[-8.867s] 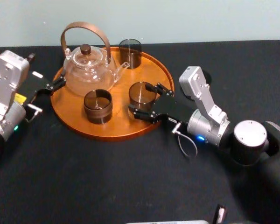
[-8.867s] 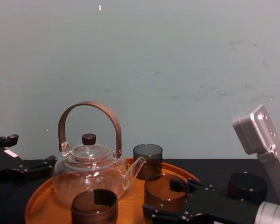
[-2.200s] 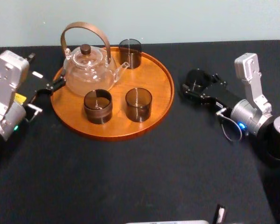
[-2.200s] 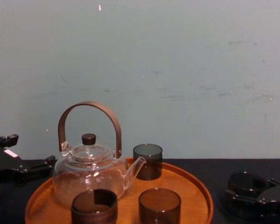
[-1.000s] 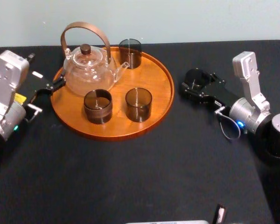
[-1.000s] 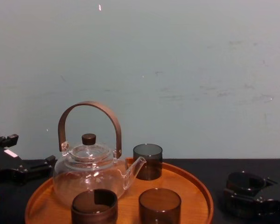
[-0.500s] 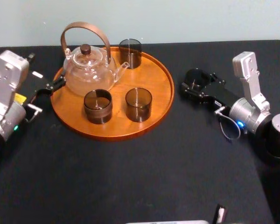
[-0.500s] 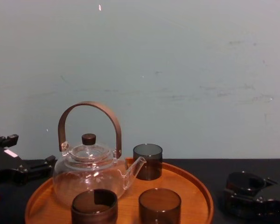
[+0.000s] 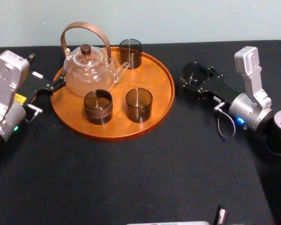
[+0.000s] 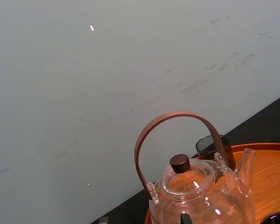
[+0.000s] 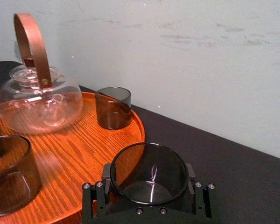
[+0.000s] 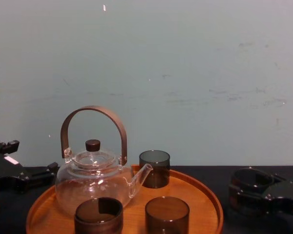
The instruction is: Pick up the glass from the table and place it on the tray.
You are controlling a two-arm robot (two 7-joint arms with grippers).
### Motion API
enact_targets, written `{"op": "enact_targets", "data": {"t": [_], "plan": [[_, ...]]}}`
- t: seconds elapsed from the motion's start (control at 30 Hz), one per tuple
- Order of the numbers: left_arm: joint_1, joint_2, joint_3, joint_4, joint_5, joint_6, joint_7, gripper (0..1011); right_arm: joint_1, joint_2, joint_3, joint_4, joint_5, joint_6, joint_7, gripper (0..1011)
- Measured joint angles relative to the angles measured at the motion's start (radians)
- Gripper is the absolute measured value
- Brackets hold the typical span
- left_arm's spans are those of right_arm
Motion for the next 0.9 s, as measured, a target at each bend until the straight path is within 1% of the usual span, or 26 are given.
{"op": "enact_targets", "data": {"t": [0.13,0.23,0.33,0.43,0.53,0.77,0.83,0.87,0.9], "plan": [[0.000,0.000,0.000,0.000,0.000,0.000,0.000,1001,0.001,0.003,-0.007,-0.018,0.000,0.004,0.005,905],[0.000,0.000,0.000,0.000,0.000,0.000,0.000,1001,0.010,0.004,-0.020,-0.027,-0.001,0.007,0.016,905],[0.000,0.000,0.000,0.000,0.000,0.000,0.000,1001,0.020,0.004,-0.030,-0.026,-0.004,0.007,0.025,905],[0.000,0.000,0.000,0.000,0.000,0.000,0.000,1001,0.040,0.001,-0.044,-0.009,-0.009,0.002,0.039,905],[0.000,0.000,0.000,0.000,0.000,0.000,0.000,1001,0.064,-0.006,-0.056,0.018,-0.010,-0.007,0.054,905],[0.000,0.000,0.000,0.000,0.000,0.000,0.000,1001,0.138,-0.034,-0.086,0.118,-0.013,-0.048,0.099,905],[0.000,0.000,0.000,0.000,0.000,0.000,0.000,1001,0.165,-0.044,-0.096,0.160,-0.017,-0.062,0.114,905],[0.000,0.000,0.000,0.000,0.000,0.000,0.000,1001,0.185,-0.052,-0.102,0.193,-0.020,-0.074,0.125,905],[0.000,0.000,0.000,0.000,0.000,0.000,0.000,1002,0.195,-0.056,-0.105,0.208,-0.021,-0.081,0.130,905]]}}
